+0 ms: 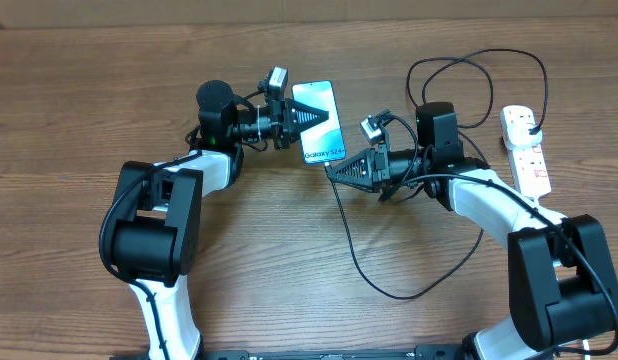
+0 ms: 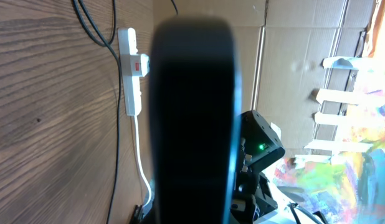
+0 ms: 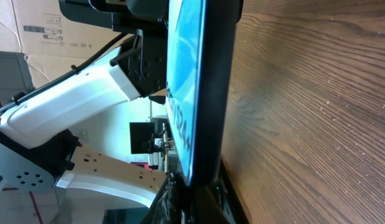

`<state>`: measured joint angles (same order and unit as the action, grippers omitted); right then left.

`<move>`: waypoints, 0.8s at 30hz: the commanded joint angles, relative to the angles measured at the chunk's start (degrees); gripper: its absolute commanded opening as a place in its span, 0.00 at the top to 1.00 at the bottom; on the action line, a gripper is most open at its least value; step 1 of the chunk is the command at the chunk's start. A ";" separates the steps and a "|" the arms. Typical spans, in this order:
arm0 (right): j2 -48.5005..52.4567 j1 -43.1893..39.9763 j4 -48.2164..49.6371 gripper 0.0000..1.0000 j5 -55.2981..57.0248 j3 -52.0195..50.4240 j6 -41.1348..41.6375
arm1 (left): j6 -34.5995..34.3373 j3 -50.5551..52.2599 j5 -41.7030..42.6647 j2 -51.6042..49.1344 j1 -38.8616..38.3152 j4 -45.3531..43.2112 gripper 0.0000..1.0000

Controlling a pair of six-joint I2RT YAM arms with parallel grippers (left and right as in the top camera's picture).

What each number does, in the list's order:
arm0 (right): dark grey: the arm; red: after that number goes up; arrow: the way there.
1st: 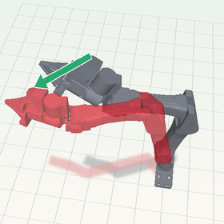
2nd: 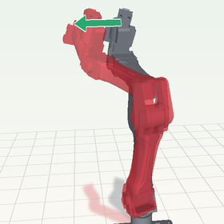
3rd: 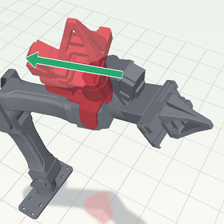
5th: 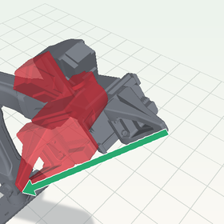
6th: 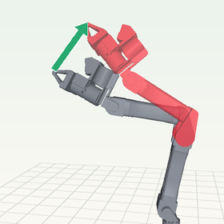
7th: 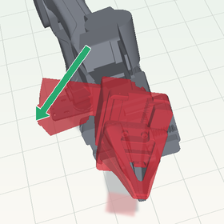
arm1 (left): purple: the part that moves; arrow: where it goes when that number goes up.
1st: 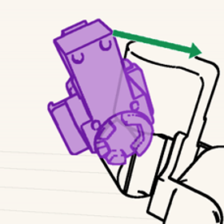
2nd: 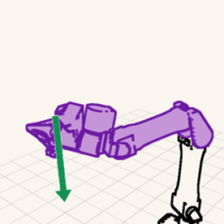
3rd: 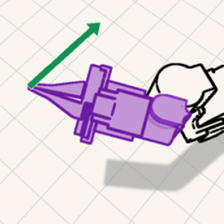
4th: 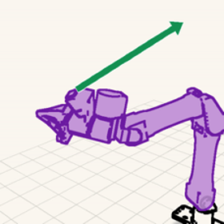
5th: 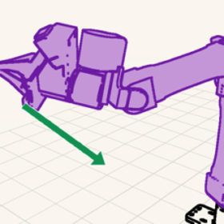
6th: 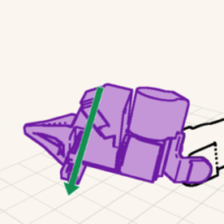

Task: Plug charger to phone and switch on socket
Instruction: 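Push the plug into the phone's port, holding the phone with the left gripper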

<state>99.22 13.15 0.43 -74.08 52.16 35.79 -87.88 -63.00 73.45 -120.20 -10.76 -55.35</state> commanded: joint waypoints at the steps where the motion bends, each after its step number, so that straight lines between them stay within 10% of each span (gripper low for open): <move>1: -1.60 -0.15 0.39 0.96 -0.59 0.20 0.26 | 1.55 -1.29 0.48 -0.44 0.24 -0.66 0.96; 24: -1.60 -0.15 1.03 0.96 -2.12 0.20 1.77 | 1.75 -1.29 0.48 -0.42 0.24 -0.66 0.96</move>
<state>99.22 13.17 0.89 -74.56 52.16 37.21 -87.85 -63.00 73.47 -120.20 -10.76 -55.35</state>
